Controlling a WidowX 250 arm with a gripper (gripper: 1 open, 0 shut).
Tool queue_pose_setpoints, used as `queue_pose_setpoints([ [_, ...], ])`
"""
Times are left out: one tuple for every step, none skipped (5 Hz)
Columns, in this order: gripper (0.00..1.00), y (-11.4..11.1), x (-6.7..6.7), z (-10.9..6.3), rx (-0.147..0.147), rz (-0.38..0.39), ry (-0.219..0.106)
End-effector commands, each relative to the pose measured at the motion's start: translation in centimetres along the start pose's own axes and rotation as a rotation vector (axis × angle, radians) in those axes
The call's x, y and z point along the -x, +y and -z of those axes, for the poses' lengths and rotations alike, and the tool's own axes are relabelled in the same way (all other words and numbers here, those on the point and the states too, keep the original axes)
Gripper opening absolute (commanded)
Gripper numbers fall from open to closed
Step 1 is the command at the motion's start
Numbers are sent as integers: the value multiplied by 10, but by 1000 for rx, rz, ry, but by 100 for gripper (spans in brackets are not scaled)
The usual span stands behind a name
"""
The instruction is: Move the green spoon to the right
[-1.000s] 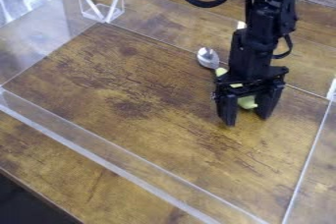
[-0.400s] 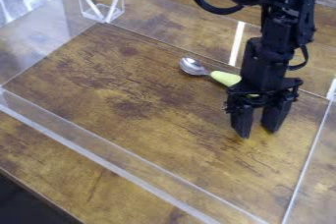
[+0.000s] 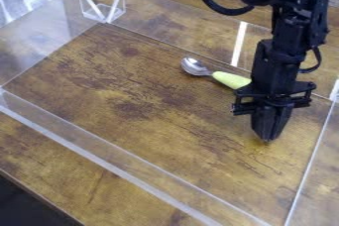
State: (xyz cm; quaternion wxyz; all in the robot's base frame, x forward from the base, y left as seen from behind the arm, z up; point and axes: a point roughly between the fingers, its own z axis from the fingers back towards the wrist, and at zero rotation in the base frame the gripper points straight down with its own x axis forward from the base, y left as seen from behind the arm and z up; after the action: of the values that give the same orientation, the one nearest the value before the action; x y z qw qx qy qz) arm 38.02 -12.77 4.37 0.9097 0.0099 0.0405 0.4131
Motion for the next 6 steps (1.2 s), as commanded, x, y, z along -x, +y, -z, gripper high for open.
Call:
queue_pose_setpoints([
  [100,-13,11,-34,97,61,-29],
  [100,-18,14,-28,95,96,-28],
  [100,-16,20,-22,90,42,-31],
  [100,-10,22,-15,84,-10,-34],
  [100,-5,24,-15,90,-57,-34],
  [100,4,14,-23,89,-43,-39],
])
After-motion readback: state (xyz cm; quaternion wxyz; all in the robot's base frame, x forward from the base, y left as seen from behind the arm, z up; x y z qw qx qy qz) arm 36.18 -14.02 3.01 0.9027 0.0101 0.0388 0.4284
